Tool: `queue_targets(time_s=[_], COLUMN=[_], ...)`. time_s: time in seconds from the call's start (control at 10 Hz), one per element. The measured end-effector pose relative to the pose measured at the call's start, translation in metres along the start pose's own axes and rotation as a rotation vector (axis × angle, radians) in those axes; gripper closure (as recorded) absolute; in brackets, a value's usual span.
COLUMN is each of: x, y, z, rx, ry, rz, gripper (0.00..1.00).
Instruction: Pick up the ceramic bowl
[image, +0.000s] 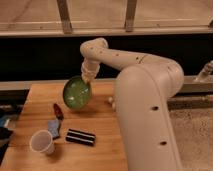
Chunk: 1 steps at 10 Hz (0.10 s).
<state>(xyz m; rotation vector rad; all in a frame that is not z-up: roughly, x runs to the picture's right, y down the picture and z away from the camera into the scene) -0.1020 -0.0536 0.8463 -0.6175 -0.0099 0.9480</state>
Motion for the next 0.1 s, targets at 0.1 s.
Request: queue_targets(time_s=[0.1], x=[0.0016], y=[-0.0037], z=[-0.0115], rx=[-0.012], ry=[-0.038], rz=[0.011], gripper=[1.00])
